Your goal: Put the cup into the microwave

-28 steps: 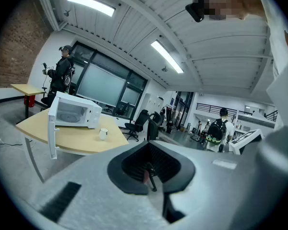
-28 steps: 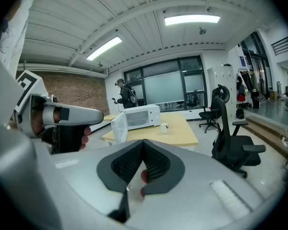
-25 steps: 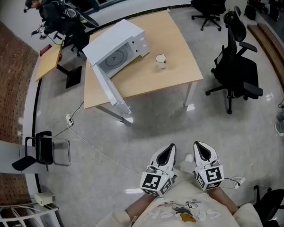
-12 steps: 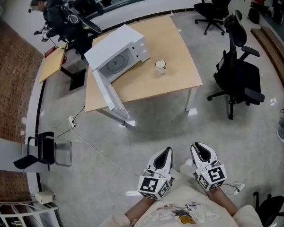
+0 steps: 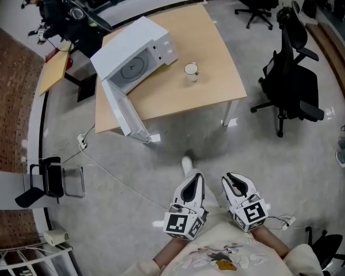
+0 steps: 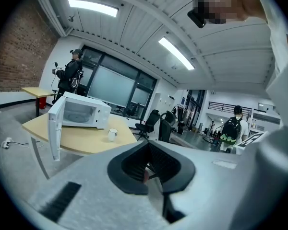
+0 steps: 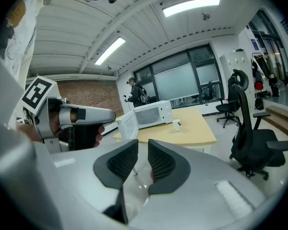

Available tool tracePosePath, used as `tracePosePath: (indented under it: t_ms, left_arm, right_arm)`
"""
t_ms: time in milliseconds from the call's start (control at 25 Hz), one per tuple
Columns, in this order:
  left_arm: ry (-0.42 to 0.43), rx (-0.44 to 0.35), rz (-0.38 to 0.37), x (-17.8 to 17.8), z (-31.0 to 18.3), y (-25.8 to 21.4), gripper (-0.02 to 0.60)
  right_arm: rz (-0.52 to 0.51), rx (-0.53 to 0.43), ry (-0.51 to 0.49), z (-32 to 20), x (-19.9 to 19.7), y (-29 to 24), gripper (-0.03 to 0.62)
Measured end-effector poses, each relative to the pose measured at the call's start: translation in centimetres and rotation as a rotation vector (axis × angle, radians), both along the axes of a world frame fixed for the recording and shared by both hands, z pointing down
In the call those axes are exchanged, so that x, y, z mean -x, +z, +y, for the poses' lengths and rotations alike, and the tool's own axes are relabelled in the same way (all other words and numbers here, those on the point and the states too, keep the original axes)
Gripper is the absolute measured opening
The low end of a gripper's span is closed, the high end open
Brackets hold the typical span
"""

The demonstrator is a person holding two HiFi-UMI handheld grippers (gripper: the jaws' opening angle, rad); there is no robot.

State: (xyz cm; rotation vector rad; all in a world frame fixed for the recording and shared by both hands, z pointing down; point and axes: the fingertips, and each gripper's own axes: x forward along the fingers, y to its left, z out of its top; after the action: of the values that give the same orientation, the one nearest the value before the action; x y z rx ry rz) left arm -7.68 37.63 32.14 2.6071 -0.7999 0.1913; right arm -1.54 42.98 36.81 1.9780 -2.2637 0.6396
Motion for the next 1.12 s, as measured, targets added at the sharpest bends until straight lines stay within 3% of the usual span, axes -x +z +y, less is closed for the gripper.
tracePosePath:
  t_ms: [320,600,840,1040,1120]
  left_arm:
    - [0.059,-0.001,-0.002,-1.4,-15.9,0.6,0.003]
    - [0.139,0.003,0.012,-1.3,-27.8,-1.1,0.003]
    - [0.130,0.020,0.028,-2.9,-33.6,-0.2,0.003]
    - [0.104,-0.050,-0.009,-4.8,-35.7,2.0,0.003]
    - [0.107,-0.067,-0.026,-5.6,-35.8,3.1,0.003]
  right_arm:
    - [0.007,-0.001,0.051,-15.4,-1.3,0.6,0.092]
    - [0.001,0.010,0.194,-27.0,-2.9,-0.6,0.092]
    - [0.042,0.032,0.181,-32.1,-3.4,0.3,0.120]
    - [0.155,-0.010,0.180,-35.2,-5.9,1.4,0.149]
    - [0.156,-0.026,0.216,-36.1,-7.6,2.0,0.166]
